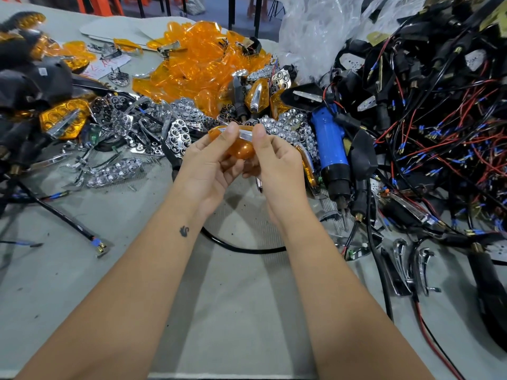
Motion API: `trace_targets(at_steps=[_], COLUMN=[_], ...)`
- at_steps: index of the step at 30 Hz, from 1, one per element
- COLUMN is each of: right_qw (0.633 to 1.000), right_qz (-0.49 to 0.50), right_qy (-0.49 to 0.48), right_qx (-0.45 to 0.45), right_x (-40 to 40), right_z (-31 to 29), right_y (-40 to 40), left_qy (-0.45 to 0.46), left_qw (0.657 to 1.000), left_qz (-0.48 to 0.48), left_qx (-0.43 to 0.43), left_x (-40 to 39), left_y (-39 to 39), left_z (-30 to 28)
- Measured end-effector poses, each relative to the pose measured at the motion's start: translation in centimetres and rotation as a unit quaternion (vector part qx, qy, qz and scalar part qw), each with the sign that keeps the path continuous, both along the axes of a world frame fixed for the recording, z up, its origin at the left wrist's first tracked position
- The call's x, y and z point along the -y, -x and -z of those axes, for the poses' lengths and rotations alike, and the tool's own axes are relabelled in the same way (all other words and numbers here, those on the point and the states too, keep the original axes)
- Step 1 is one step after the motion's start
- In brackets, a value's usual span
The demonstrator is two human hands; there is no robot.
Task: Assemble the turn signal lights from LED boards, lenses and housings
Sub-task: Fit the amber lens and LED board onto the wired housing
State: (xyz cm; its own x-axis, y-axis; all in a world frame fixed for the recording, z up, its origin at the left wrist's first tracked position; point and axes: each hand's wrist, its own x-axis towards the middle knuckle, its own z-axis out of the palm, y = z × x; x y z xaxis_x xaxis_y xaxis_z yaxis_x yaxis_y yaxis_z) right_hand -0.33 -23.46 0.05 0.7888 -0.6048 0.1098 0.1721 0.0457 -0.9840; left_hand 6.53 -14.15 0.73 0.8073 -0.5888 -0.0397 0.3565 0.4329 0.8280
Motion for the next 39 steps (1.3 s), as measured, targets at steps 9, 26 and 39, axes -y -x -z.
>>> trace_targets(at_steps=[9, 26, 39], right_qw=[0.999, 0.967, 0.992], right_qz=[-0.013, 0.108, 0.073], right_qy=[-0.033, 0.233, 0.106], right_qx=[-0.019, 0.0, 0.0], right_x=[0.0, -0.2, 1.1], right_z=[-0.4, -0.7, -0.5], right_y=[0.2, 0.6, 0.5], left_qy=[-0.028, -0.028, -0.047], left_qw=[0.999, 0.998, 0.993], left_qz=[0.005, -0.019, -0.038], left_qx=[0.032, 0.05, 0.098], left_x=[0.3, 0.0, 0.2], left_y=[0.1, -0.6, -0.5], left_z=[0.0, 0.1, 0.3])
